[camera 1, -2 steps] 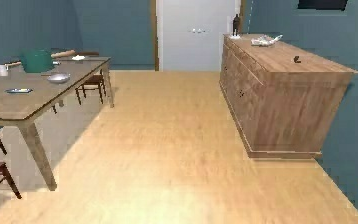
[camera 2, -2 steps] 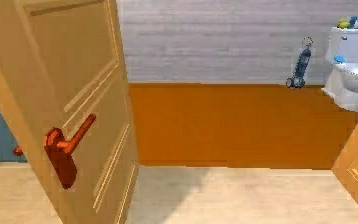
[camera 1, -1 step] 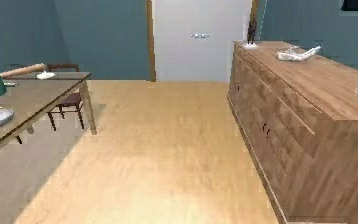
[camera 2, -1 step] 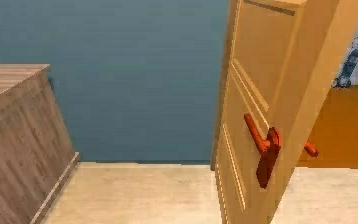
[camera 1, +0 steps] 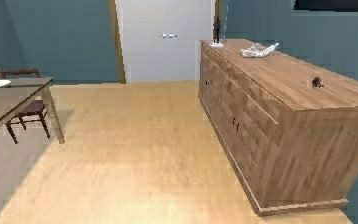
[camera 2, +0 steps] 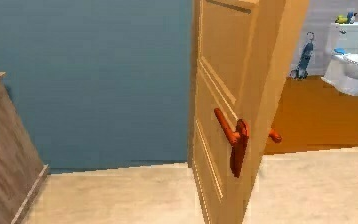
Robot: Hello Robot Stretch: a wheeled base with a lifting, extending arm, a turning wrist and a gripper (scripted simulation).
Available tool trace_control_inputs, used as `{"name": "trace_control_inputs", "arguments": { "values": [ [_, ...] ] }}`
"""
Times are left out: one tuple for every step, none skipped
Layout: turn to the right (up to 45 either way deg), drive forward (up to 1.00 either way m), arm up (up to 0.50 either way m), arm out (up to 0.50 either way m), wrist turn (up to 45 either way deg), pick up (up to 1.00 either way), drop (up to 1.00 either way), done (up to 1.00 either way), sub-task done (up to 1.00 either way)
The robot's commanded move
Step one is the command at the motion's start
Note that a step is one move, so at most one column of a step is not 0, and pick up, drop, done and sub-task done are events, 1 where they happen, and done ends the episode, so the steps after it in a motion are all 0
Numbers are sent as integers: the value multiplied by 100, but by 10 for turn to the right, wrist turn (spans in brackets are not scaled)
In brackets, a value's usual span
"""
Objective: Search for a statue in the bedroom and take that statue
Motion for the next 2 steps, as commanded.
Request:
{"name": "trace_control_inputs", "arguments": {
  "values": [
    [0,100,0,0,0,0,0,0,0],
    [30,0,0,0,0,0,0,0,0]
  ]
}}
